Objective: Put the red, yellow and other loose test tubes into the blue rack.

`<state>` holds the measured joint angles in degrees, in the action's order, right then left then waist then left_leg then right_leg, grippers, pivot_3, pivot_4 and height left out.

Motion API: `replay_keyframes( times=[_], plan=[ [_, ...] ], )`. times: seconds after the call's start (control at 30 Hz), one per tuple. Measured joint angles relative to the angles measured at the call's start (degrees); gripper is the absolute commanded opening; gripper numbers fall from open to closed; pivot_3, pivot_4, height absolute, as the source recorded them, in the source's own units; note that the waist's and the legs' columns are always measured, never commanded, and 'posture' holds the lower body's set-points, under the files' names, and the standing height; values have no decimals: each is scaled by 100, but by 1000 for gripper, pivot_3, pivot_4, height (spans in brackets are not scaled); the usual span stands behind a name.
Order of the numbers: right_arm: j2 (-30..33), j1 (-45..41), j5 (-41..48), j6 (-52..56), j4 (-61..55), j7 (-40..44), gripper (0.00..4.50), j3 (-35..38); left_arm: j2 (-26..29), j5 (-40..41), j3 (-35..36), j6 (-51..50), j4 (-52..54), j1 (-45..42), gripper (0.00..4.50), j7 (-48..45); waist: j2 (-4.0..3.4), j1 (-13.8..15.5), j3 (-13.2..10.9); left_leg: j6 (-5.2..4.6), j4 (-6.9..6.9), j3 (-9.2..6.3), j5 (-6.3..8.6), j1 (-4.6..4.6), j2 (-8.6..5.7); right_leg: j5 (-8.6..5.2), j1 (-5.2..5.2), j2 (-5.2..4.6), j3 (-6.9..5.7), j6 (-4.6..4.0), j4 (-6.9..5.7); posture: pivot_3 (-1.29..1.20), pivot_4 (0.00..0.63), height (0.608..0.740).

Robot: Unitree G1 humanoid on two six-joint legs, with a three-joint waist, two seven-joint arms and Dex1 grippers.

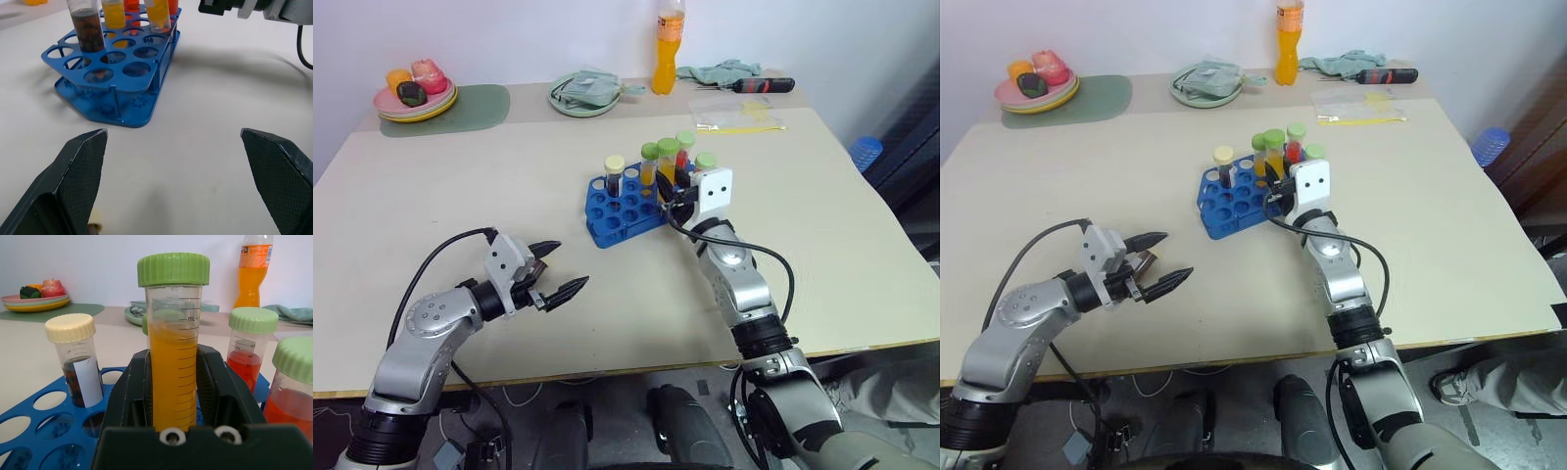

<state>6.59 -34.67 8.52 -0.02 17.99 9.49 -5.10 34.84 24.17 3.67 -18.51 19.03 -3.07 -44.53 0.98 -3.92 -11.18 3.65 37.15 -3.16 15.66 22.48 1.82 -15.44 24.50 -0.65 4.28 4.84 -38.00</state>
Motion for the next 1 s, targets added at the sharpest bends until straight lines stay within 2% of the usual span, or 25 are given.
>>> replay_keyframes(
  times=[0.37,0.4,0.43,0.53,0.63,0.77,0.9,1.0],
  plan=[
    [-190,-34,-174,-610,523,75,766,130,69,3,3,-25,38,3,4500,51,0,-9,0,1,0,1,-1,-4,0,0,0,0,3,0,-7,0,150,740],
    [-194,-13,-174,-661,532,122,1807,141,80,5,5,-35,47,3,4500,71,0,-8,0,1,0,1,-1,-4,0,0,0,0,3,0,-7,0,150,740],
    [-195,4,-172,-676,533,140,2161,171,84,6,8,-61,58,3,4500,83,0,-8,0,1,0,2,-1,-4,0,0,0,0,3,0,-7,0,150,740],
    [-196,27,-177,-749,499,244,3772,196,90,6,14,-123,106,2,4500,144,0,-8,0,1,0,1,-1,-4,0,0,0,0,3,0,-8,0,150,740],
    [-157,81,-217,-728,174,374,3772,159,88,57,128,-446,165,-26,4500,372,0,-4,0,1,0,1,-1,-4,0,0,0,0,3,0,-8,0,150,740],
    [127,159,-272,-340,-615,629,3772,82,202,453,494,-1570,447,-410,4500,905,0,23,0,1,5,-6,-1,0,-2,0,-2,-2,-1,1,-9,0,150,740],
    [614,294,-248,183,-1438,1040,3772,91,981,269,563,-2977,1002,-950,4500,1594,1,15,0,1,3,-8,0,-3,-4,0,-4,-1,-1,1,-7,0,150,740],
    [1080,492,-60,515,-1948,1525,3772,131,1741,482,71,-5250,886,-2071,4500,1644,4,33,-1,1,6,-18,-1,-5,-6,-1,-10,3,-10,2,-10,0,150,740]
  ],
)
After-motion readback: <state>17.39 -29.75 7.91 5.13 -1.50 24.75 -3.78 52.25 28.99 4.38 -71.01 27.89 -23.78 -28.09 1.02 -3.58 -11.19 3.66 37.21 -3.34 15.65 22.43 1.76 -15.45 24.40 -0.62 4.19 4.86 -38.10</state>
